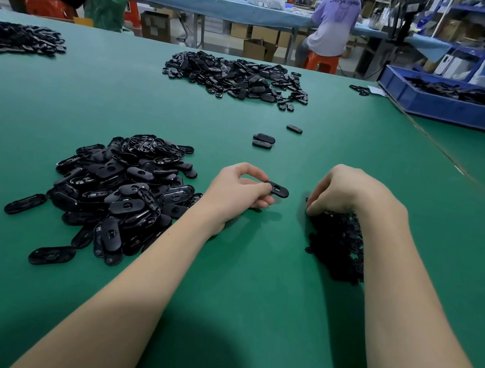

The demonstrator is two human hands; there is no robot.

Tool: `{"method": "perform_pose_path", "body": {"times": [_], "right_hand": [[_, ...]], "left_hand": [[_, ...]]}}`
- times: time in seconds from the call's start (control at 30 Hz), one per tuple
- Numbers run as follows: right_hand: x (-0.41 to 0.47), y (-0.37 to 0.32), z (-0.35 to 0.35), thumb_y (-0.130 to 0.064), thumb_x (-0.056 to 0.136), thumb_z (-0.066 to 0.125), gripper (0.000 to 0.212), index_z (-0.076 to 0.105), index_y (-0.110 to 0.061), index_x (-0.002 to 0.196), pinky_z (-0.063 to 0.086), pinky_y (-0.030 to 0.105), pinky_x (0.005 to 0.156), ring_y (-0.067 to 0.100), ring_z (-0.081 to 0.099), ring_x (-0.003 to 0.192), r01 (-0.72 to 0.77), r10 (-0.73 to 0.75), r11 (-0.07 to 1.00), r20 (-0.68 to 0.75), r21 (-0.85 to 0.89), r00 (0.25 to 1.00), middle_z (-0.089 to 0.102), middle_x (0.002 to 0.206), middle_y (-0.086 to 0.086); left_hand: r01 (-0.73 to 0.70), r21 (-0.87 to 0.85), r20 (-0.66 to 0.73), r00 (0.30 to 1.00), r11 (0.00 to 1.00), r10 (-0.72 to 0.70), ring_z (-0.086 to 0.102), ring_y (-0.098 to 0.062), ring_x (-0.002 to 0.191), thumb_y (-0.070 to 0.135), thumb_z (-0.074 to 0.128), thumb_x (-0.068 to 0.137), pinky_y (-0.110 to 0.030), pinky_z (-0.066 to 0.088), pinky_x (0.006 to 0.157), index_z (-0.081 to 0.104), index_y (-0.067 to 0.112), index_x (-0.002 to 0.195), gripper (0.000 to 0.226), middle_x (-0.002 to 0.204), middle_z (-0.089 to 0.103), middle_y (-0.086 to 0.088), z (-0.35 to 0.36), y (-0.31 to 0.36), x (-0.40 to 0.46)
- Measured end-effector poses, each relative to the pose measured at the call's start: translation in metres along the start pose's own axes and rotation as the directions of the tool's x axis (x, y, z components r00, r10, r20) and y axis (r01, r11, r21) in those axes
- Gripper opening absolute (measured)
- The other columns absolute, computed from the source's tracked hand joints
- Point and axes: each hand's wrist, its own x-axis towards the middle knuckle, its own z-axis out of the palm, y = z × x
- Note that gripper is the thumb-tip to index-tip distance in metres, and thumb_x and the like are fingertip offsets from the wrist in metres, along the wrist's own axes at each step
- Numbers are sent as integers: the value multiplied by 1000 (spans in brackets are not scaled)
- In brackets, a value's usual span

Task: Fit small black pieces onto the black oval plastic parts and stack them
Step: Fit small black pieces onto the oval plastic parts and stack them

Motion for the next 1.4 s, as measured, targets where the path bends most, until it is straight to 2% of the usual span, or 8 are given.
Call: {"method": "perform_pose_path", "body": {"times": [0.17,0.23,0.3,0.6,0.73,0.97,1.23,1.4], "right_hand": [[-1,2,0,-37,71,85,14,78,-30,82,57,38,91,27,67,99,31,-33,999,33,33,999,73,99,-1],[-2,0,-2,-36,76,82,10,78,-28,81,55,30,79,19,67,89,80,-83,994,38,73,996,74,93,-4],[-3,-4,-4,-35,81,78,9,77,-26,81,47,26,66,13,63,78,138,-143,977,20,161,989,74,87,-7],[-8,-18,4,-29,83,81,4,79,-27,86,34,14,44,11,42,61,202,-232,767,-30,609,972,64,80,-3],[-8,-21,10,-28,82,82,6,82,-32,86,32,21,51,8,41,58,190,-235,723,-23,664,972,67,84,-5],[-5,-25,15,-32,75,88,8,82,-33,79,29,18,45,6,44,56,151,-172,666,-46,731,984,59,56,-19],[-2,-29,20,-26,77,86,10,81,-32,72,28,16,42,4,43,49,156,-168,629,-64,761,984,61,62,-13],[1,-28,23,-33,74,88,9,80,-34,76,29,19,47,7,42,54,173,-162,620,-91,765,983,57,62,-9]], "left_hand": [[-15,-17,-6,1000,1000,15,66,-16,65,3,64,92,-20,58,70,62,11,102,13,74,75,-6,-1,0,0],[-30,-23,-8,1000,999,30,66,-15,63,3,63,93,-19,58,69,63,13,106,17,73,74,-5,-2,-1,0],[-39,-29,-9,999,999,38,65,-13,62,4,63,94,-19,57,67,66,14,108,17,71,73,-3,-3,-1,1],[-130,-58,-132,984,990,121,68,-6,66,-6,63,91,-21,59,80,72,17,97,25,74,74,4,-4,-3,4],[-150,-88,-148,980,985,136,70,-7,70,-5,65,90,-24,60,82,73,18,98,25,77,76,4,-7,-2,4],[-165,-96,-115,981,982,154,70,-13,72,-2,66,90,-27,61,82,73,18,101,24,84,78,-6,-10,0,4],[-190,-65,-91,979,980,184,72,-14,83,4,71,88,-33,57,91,75,25,96,23,91,78,-8,-10,1,1],[-199,-91,-54,979,976,195,76,-16,90,3,70,89,-20,56,83,75,23,99,22,90,79,-3,-11,3,0]]}}
